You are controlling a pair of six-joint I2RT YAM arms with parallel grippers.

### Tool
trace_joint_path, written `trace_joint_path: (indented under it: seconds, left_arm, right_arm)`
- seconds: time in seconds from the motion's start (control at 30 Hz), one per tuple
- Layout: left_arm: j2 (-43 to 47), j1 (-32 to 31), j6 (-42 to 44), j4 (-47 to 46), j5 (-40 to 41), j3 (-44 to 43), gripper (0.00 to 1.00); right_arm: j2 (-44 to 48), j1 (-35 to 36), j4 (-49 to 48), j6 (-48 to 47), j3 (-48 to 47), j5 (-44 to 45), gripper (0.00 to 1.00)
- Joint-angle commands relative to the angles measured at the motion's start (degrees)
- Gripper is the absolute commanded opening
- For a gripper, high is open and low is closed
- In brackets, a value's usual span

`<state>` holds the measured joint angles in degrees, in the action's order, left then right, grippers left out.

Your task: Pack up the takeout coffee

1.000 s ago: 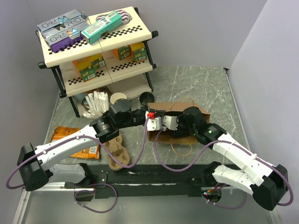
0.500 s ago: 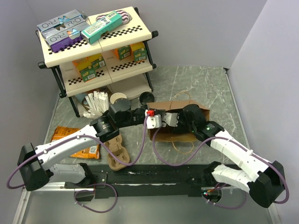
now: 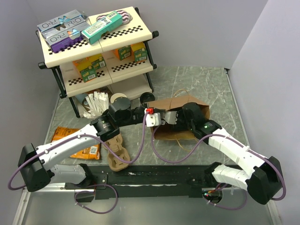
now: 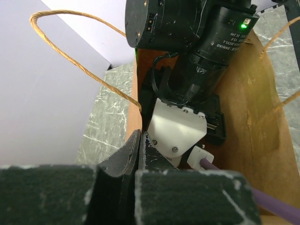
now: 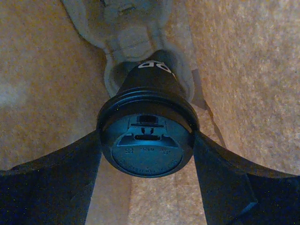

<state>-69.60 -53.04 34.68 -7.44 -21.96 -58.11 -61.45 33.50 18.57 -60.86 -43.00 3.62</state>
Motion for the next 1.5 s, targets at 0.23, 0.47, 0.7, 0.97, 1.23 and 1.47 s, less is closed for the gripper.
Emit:
trace_joint_path:
  seconds: [0.23,0.47,0.7,0.97,1.23,1.47]
  left_arm:
    - [-1.33,1.88,-6.81,-5.13,-7.40,-2.71,0.01]
    - [-1.76,3.81,-6.47,-4.07,-8.36,-3.59,0.01]
    - [-2.90,6.36,-5.06,-2.93,-11.70,-4.73,0.01]
    - [-4.14,7.16,-4.53,-2.05,-15.66,-5.61,0.01]
    - [-4.31,7.24,-4.27,-1.79,-16.28,-5.70,0.01]
    - [-5.36,7.33,-4.62,-1.96,-16.81,-5.88,0.01]
  right_arm:
    - [-2.44,-1.15,-7.23,-3.91,1.26,0.16,0.00]
    - [-1.31,-3.78,-6.52,-7.43,2.57,-3.26,0.00]
    - [0.02,-8.18,-5.83,-13.49,3.28,-9.41,0.00]
    - [-2.09,-10.03,-3.81,-15.87,0.56,-13.37,0.00]
    - [-5.78,-10.03,-2.49,-16.04,-2.26,-14.87,0.00]
    - [-10.87,-10.64,0.50,-17.27,-6.30,-16.01,0.00]
